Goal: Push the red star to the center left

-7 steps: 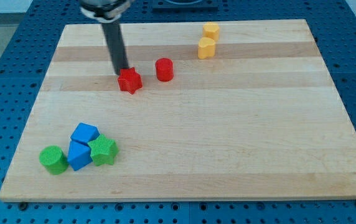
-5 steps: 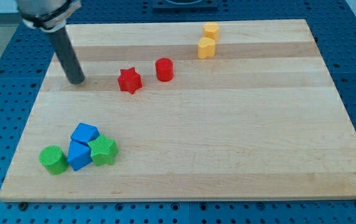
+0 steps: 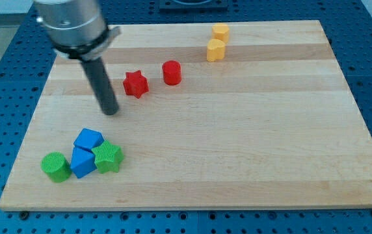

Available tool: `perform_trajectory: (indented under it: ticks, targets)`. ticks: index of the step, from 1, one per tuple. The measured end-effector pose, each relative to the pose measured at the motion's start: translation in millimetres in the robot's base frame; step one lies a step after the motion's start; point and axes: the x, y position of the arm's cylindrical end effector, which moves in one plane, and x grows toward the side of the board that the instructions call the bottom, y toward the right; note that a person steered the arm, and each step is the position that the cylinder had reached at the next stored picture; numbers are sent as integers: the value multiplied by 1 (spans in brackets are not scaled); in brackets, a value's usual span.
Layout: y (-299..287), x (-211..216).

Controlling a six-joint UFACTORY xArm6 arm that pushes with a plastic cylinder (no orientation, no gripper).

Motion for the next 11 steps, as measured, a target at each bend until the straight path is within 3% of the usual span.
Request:
perform_trajectory:
  ticks: [2, 3, 6, 11]
  targets:
    - [74, -21]
    - [75, -42]
    - [0, -60]
    - [3, -110]
